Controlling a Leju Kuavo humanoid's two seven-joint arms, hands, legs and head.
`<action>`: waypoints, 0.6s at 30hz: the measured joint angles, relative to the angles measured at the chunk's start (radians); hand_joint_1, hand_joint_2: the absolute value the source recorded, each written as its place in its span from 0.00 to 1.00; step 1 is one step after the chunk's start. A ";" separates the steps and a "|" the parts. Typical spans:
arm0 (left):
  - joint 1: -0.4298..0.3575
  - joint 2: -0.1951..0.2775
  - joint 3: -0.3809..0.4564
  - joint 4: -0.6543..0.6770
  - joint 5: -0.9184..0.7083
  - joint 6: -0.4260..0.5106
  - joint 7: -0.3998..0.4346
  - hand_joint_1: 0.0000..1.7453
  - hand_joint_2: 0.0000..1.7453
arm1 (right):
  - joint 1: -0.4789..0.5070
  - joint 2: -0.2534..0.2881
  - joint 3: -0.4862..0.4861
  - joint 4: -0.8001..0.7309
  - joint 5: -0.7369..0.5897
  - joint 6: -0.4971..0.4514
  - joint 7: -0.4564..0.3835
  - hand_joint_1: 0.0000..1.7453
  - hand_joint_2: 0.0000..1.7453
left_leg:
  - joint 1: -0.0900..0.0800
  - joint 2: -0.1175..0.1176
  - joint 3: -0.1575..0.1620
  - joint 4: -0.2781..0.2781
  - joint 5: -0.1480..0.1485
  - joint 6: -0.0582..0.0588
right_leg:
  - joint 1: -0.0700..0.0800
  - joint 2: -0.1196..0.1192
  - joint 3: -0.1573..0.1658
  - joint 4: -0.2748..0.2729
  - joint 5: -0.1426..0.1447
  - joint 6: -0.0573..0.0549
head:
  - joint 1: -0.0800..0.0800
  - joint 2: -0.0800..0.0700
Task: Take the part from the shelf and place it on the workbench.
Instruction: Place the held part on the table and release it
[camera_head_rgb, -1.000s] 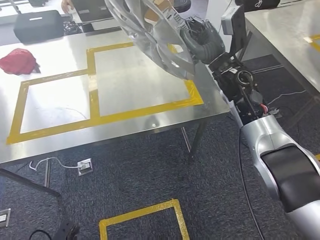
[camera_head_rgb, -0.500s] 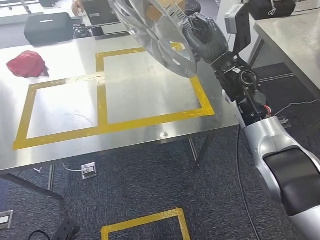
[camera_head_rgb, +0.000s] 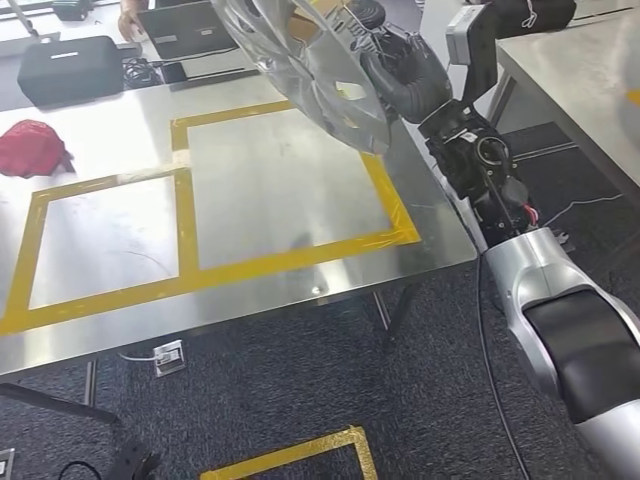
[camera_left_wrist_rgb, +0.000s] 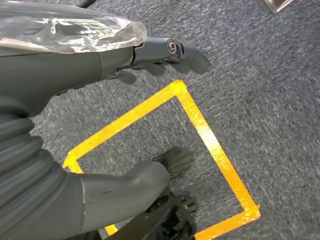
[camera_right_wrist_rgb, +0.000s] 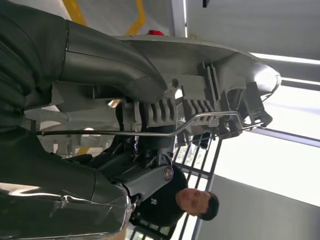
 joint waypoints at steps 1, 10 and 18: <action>-0.001 0.001 0.000 0.000 0.000 0.000 0.000 0.00 1.00 | 0.000 0.000 0.000 -0.001 0.000 0.000 0.000 1.00 1.00 | -0.002 0.001 0.007 -0.008 -0.009 0.003 | 0.001 0.001 0.005 -0.005 0.000 0.006 | 0.000 0.000; 0.008 -0.006 0.000 0.000 -0.001 0.001 0.001 0.00 1.00 | 0.019 0.001 0.007 -0.003 0.037 -0.016 -0.004 1.00 1.00 | 0.007 -0.008 0.102 -0.046 -0.049 0.023 | 0.007 -0.008 -0.154 0.268 -0.090 0.022 | 0.019 0.000; 0.007 -0.012 0.000 0.000 -0.005 0.003 0.000 0.00 1.00 | 0.004 0.007 0.019 -0.001 0.068 -0.018 -0.007 1.00 1.00 | 0.005 -0.018 0.105 -0.004 -0.095 -0.002 | 0.017 -0.013 -0.097 0.009 0.089 0.004 | 0.021 0.000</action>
